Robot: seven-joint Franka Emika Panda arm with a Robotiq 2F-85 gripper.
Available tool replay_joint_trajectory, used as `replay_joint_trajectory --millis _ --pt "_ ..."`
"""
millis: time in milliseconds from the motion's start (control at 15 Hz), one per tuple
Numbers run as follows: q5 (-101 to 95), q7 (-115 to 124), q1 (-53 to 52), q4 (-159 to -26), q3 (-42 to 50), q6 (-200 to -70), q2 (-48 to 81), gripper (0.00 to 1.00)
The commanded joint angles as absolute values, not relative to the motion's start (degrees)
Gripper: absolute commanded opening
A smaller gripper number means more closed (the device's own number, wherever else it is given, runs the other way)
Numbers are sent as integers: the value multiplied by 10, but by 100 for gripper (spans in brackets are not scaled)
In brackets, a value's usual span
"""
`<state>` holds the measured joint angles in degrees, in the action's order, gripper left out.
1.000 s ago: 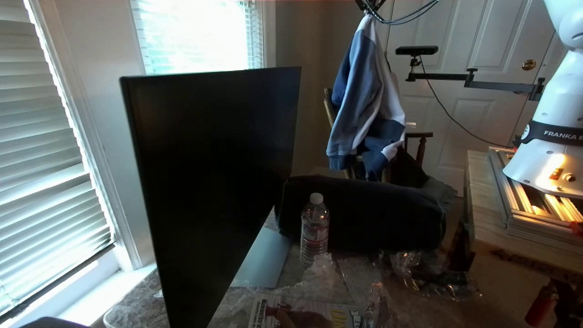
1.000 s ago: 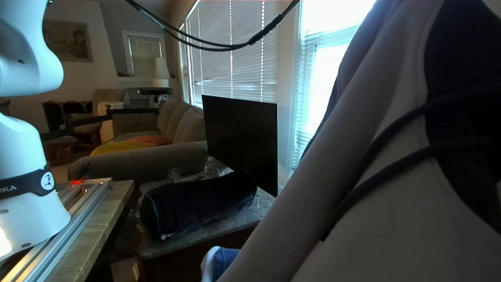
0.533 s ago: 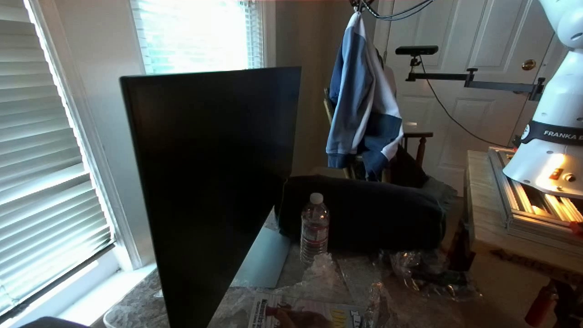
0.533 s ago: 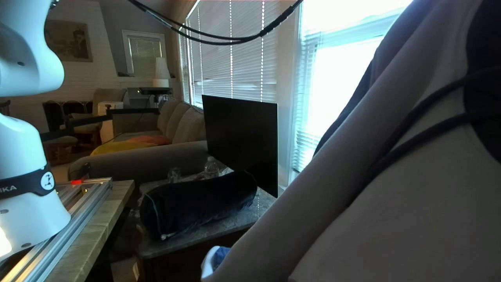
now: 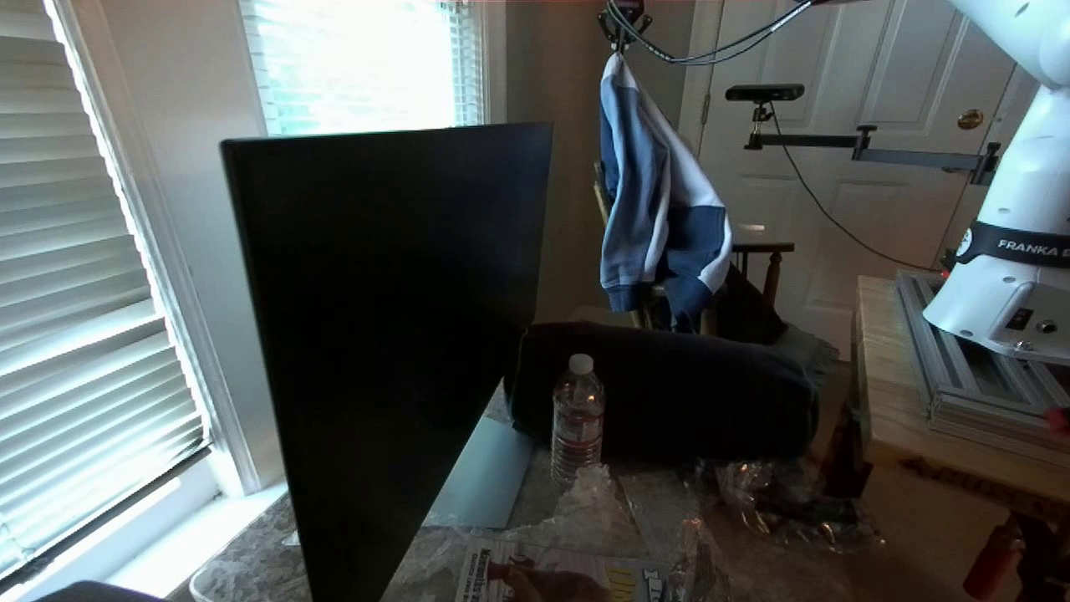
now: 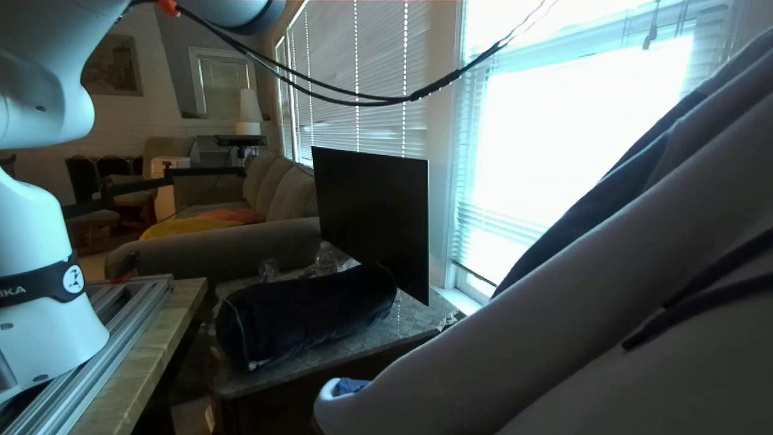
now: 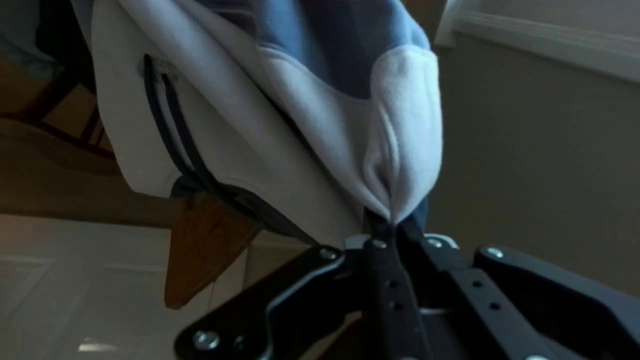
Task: Put the jersey on the backrest of the chair
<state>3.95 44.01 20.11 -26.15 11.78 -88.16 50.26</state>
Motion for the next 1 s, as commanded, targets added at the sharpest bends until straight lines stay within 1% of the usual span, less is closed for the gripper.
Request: replay_joint_trajectory --millis 0,133,400,933 --pt "-25 475 177 -233 142 -960 551 2" --pt "-51 492 167 -234 154 -998 571 2" --pt "-78 500 159 -240 164 -1028 601 2" --pt "-60 487 162 -244 142 -1089 640 2"
